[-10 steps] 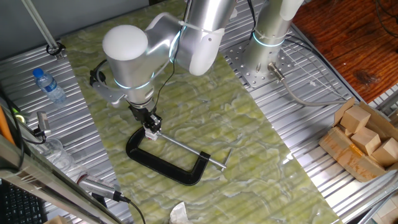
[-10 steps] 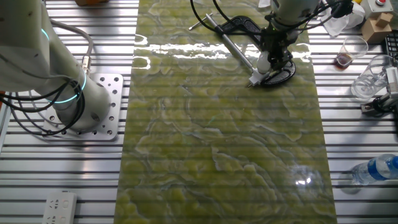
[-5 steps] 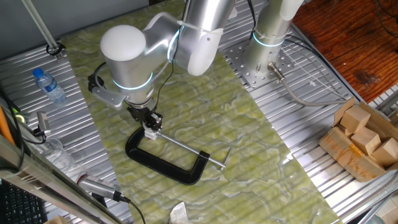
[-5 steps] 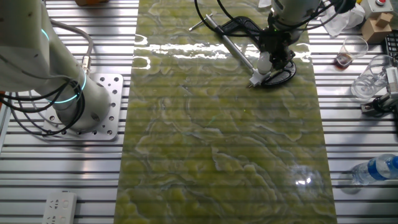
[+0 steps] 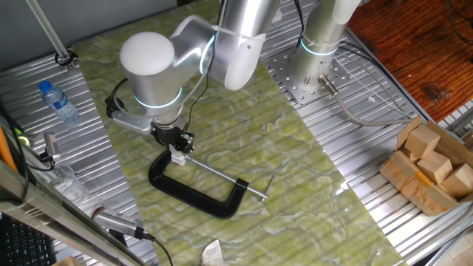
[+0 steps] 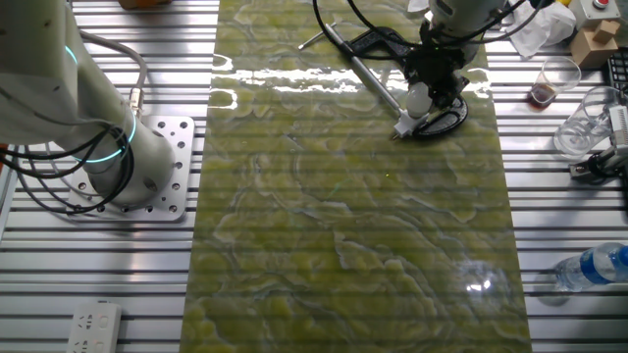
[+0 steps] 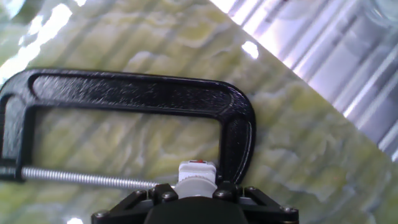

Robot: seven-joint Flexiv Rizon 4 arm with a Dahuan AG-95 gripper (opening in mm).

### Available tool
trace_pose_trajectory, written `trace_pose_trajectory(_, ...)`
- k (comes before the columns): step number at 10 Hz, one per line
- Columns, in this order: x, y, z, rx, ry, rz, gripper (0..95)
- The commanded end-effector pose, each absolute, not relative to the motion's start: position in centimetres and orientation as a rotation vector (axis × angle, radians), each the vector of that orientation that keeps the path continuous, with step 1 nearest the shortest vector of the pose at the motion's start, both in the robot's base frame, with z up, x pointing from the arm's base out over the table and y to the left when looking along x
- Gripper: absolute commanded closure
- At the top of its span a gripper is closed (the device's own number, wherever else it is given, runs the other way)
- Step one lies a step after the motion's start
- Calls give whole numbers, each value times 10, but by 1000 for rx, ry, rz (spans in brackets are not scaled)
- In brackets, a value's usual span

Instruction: Take out the light bulb by rotating it

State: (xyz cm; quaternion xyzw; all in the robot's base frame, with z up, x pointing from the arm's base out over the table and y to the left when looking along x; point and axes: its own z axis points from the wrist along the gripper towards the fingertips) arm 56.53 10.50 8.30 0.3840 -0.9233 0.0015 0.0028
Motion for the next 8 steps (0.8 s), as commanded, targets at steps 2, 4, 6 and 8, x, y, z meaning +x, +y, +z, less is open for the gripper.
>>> trace_pose_trajectory(2,565,105,83,1478,-2766,6,950)
trace_pose_trajectory(4,565,105,83,1596,-2700,1,950)
trace_pose_trajectory(6,565,105,83,1722,-2623,-2,950)
trace_pose_trajectory(8,565,106,83,1839,-2545,-3,950)
